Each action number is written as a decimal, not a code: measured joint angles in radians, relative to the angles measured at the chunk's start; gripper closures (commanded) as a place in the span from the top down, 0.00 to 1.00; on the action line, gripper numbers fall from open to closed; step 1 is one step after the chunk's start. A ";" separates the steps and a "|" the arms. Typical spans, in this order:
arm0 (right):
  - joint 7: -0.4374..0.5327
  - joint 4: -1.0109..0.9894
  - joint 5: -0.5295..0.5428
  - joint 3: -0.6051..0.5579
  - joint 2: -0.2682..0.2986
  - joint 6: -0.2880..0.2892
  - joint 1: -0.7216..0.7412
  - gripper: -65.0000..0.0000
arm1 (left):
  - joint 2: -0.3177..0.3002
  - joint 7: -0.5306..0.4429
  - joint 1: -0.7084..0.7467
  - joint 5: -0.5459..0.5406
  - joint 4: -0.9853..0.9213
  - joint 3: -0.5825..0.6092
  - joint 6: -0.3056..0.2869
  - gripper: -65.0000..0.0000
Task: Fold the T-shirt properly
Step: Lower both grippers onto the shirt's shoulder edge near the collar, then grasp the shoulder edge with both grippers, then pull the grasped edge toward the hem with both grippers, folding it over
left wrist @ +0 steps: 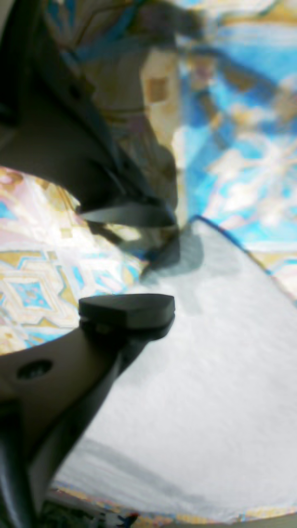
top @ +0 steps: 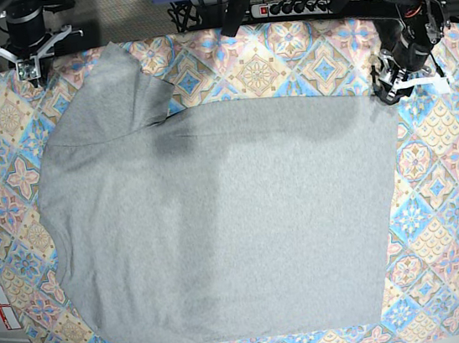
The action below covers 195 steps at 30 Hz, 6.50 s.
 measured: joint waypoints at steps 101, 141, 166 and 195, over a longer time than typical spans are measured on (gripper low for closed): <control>-0.291 -0.265 0.417 -0.235 -0.016 -0.024 0.344 0.01 | 0.025 -0.014 -0.063 -0.008 -0.106 0.106 -0.083 0.00; -0.126 -0.084 0.424 -0.091 -0.020 0.003 0.211 0.00 | -0.047 0.006 0.181 0.136 0.329 0.055 -0.080 0.00; -0.281 -0.398 0.420 -0.095 0.004 -0.004 0.704 0.00 | -0.044 0.002 -0.341 0.326 -0.068 0.253 -0.082 0.00; -0.262 -0.627 0.417 -0.186 0.006 -0.008 0.956 0.28 | 0.000 -0.078 -0.410 0.386 -0.276 0.249 -0.075 0.12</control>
